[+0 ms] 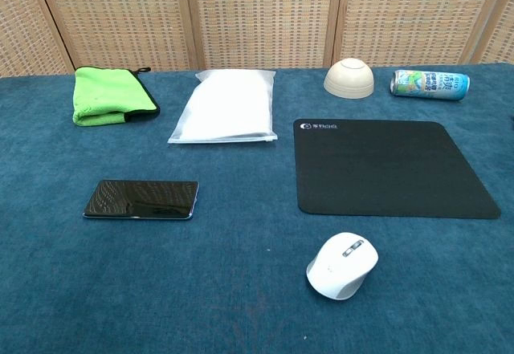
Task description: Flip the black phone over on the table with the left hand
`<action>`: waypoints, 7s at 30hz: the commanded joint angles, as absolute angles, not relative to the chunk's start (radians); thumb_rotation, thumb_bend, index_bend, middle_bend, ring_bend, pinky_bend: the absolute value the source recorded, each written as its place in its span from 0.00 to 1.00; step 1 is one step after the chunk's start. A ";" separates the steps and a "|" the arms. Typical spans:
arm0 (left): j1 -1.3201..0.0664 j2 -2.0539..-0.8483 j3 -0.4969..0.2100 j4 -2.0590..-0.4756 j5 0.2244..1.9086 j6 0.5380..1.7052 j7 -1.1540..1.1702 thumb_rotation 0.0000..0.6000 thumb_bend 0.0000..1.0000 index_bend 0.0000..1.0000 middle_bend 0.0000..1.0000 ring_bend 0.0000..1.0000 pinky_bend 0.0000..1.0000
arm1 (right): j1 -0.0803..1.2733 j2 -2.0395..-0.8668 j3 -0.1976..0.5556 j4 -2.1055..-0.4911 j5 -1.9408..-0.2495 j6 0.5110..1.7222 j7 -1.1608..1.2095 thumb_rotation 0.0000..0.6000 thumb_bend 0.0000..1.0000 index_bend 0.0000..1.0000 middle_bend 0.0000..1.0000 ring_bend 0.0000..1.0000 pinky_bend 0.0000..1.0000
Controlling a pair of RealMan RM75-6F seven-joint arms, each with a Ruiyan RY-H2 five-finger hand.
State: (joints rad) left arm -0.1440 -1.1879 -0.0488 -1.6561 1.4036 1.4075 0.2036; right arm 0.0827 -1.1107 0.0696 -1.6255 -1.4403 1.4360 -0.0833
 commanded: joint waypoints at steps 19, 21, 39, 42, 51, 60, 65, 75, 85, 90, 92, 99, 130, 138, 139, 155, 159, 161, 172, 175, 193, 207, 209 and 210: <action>-0.154 -1.189 -0.047 -1.660 1.402 1.384 0.190 1.00 0.00 0.05 0.00 0.00 0.00 | 0.086 -1.113 0.068 -1.630 -1.438 1.427 -0.093 1.00 0.05 0.00 0.00 0.00 0.00; -0.156 -1.192 -0.048 -1.663 1.404 1.385 0.190 1.00 0.00 0.05 0.00 0.00 0.00 | 0.086 -1.113 0.068 -1.630 -1.436 1.426 -0.092 1.00 0.05 0.00 0.00 0.00 0.00; -0.360 -1.238 -0.162 -1.803 1.179 1.156 0.421 1.00 0.00 0.17 0.00 0.00 0.00 | 0.095 -1.119 0.065 -1.625 -1.432 1.405 -0.089 1.00 0.05 0.00 0.00 0.00 0.00; -0.406 -1.262 -0.180 -1.832 1.105 1.116 0.481 1.00 0.00 0.18 0.00 0.00 0.00 | 0.095 -1.117 0.064 -1.625 -1.436 1.407 -0.081 1.00 0.05 0.00 0.00 0.00 0.00; -0.528 -1.385 -0.201 -1.841 0.916 1.106 0.670 1.00 0.00 0.23 0.00 0.00 0.00 | 0.096 -1.110 0.065 -1.621 -1.432 1.399 -0.055 1.00 0.05 0.00 0.00 0.00 0.00; -0.657 -1.511 -0.226 -1.785 0.704 1.115 0.818 1.00 0.00 0.24 0.00 0.00 0.00 | 0.095 -1.099 0.068 -1.612 -1.429 1.395 -0.004 1.00 0.05 0.00 0.00 0.00 0.00; -0.728 -1.542 -0.240 -1.749 0.581 1.115 0.884 1.00 0.00 0.24 0.00 0.00 0.00 | 0.097 -1.098 0.067 -1.606 -1.428 1.389 0.007 1.00 0.05 0.00 0.00 0.00 0.00; -0.830 -1.597 -0.229 -1.695 0.458 1.120 0.949 1.00 0.00 0.24 0.00 0.00 0.00 | 0.099 -1.095 0.069 -1.602 -1.424 1.384 0.026 1.00 0.05 0.00 0.00 0.00 0.00; -0.890 -1.639 -0.218 -1.659 0.406 1.140 0.974 1.00 0.00 0.25 0.00 0.00 0.00 | 0.097 -1.091 0.069 -1.596 -1.424 1.385 0.052 1.00 0.05 0.00 0.00 0.00 0.00; -0.915 -1.652 -0.213 -1.652 0.396 1.155 0.988 1.00 0.00 0.26 0.00 0.00 0.00 | 0.097 -1.087 0.069 -1.597 -1.426 1.385 0.061 1.00 0.05 0.00 0.00 0.00 0.00; -0.923 -1.660 -0.209 -1.649 0.396 1.159 0.990 1.00 0.00 0.26 0.00 0.00 0.00 | 0.097 -1.087 0.069 -1.596 -1.427 1.385 0.064 1.00 0.05 0.00 0.00 0.00 0.00; -0.944 -1.693 -0.201 -1.626 0.377 1.157 0.991 1.00 0.00 0.26 0.00 0.00 0.00 | 0.095 -1.083 0.070 -1.595 -1.426 1.386 0.077 1.00 0.05 0.00 0.00 0.00 0.00; -0.992 -1.750 -0.192 -1.552 0.330 1.163 1.011 1.00 0.00 0.27 0.00 0.00 0.00 | 0.092 -1.073 0.072 -1.587 -1.429 1.388 0.119 1.00 0.05 0.00 0.00 0.00 0.00; -0.998 -1.766 -0.192 -1.527 0.327 1.152 1.008 1.00 0.00 0.28 0.00 0.00 0.00 | 0.092 -1.073 0.073 -1.586 -1.427 1.389 0.124 1.00 0.05 0.00 0.00 0.00 0.00; -0.998 -1.768 -0.192 -1.524 0.328 1.152 1.009 1.00 0.00 0.29 0.00 0.00 0.00 | 0.092 -1.073 0.073 -1.585 -1.427 1.389 0.124 1.00 0.05 0.00 0.00 0.00 0.00; -0.994 -1.784 -0.191 -1.500 0.363 1.161 0.989 1.00 0.11 0.51 0.00 0.00 0.00 | 0.090 -1.072 0.074 -1.587 -1.428 1.393 0.127 1.00 0.05 0.00 0.00 0.00 0.00; -0.991 -1.789 -0.188 -1.490 0.372 1.160 0.986 1.00 0.17 0.56 0.00 0.00 0.00 | 0.090 -1.072 0.074 -1.586 -1.429 1.393 0.128 1.00 0.05 0.00 0.00 0.00 0.00; -0.989 -1.792 -0.187 -1.485 0.376 1.159 0.984 1.00 0.20 0.58 0.00 0.00 0.00 | 0.090 -1.071 0.074 -1.586 -1.430 1.393 0.128 1.00 0.05 0.00 0.00 0.00 0.00; -0.979 -1.782 -0.189 -1.489 0.393 1.158 0.978 1.00 0.25 0.62 0.00 0.00 0.00 | 0.090 -1.072 0.074 -1.587 -1.430 1.394 0.125 1.00 0.05 0.00 0.00 0.00 0.00; -0.976 -1.775 -0.192 -1.497 0.400 1.159 0.974 1.00 0.26 0.62 0.00 0.00 0.00 | 0.090 -1.072 0.073 -1.588 -1.430 1.393 0.124 1.00 0.05 0.00 0.00 0.00 0.00; -0.965 -1.701 -0.216 -1.593 0.422 1.202 0.967 1.00 0.31 0.65 0.00 0.00 0.00 | 0.089 -1.072 0.075 -1.589 -1.425 1.393 0.115 1.00 0.05 0.00 0.00 0.00 0.00; -0.962 -1.650 -0.257 -1.663 0.403 1.247 0.952 1.00 0.34 0.67 0.00 0.00 0.00 | 0.090 -1.074 0.077 -1.586 -1.422 1.393 0.115 1.00 0.05 0.00 0.00 0.00 0.00; -0.959 -1.639 -0.262 -1.674 0.406 1.253 0.944 1.00 0.35 0.67 0.00 0.00 0.00 | 0.090 -1.074 0.077 -1.586 -1.421 1.392 0.114 1.00 0.05 0.00 0.00 0.00 0.00; -0.957 -1.635 -0.264 -1.679 0.406 1.257 0.940 1.00 0.35 0.67 0.00 0.00 0.00 | 0.090 -1.074 0.078 -1.586 -1.421 1.393 0.113 1.00 0.05 0.00 0.00 0.00 0.00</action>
